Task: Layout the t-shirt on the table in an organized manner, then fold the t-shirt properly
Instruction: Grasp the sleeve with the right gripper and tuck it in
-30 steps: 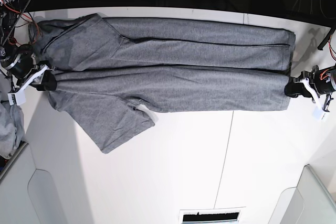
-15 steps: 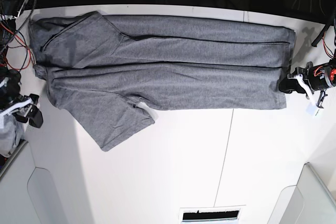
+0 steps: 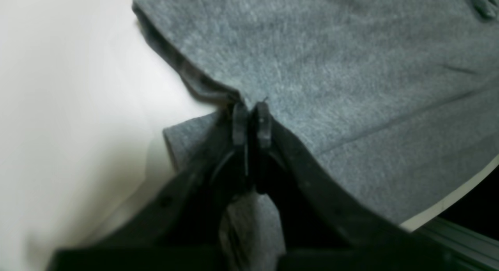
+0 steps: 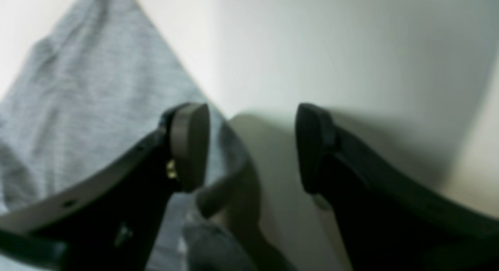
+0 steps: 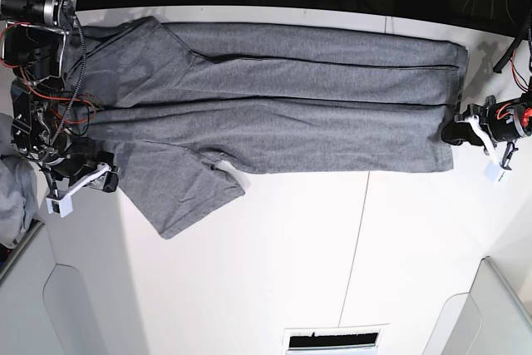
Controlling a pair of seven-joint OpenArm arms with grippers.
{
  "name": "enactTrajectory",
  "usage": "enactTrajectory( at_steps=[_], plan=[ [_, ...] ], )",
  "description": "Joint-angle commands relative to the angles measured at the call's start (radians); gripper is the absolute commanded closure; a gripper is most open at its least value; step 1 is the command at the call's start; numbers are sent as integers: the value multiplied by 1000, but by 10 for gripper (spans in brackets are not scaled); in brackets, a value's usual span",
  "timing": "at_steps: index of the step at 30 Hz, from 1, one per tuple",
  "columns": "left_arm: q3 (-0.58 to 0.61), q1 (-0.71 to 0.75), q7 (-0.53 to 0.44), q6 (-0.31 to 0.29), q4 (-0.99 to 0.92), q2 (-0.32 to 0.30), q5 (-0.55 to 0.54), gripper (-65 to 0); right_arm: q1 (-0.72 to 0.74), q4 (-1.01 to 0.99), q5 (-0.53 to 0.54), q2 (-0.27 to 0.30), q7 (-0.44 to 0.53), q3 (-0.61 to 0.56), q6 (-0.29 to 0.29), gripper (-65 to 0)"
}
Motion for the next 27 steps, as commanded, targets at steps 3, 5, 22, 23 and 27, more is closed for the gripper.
enactTrajectory(
  at_steps=[3, 5, 22, 23, 27],
  plan=[
    [-9, -16, -14, -9, 13, -25, -16, 0, 27, 13, 21, -25, 16, -1, 36, -347],
    [-9, -16, -14, -9, 13, -25, -16, 0, 28, 13, 27, -43, 16, -1, 51, -347],
    [-9, -16, -10, -9, 81, -42, -61, 0, 23, 126, 27, -72, 32, -1, 144, 0],
    [-9, -16, 0, -9, 108, -45, -61, 0, 12, 162, 35, -68, 3, -1, 143, 0],
    [-9, 13, 87, -9, 213, -64, -99, 0, -88, 364, 173, -36, -122, -1, 144, 0]
  ],
)
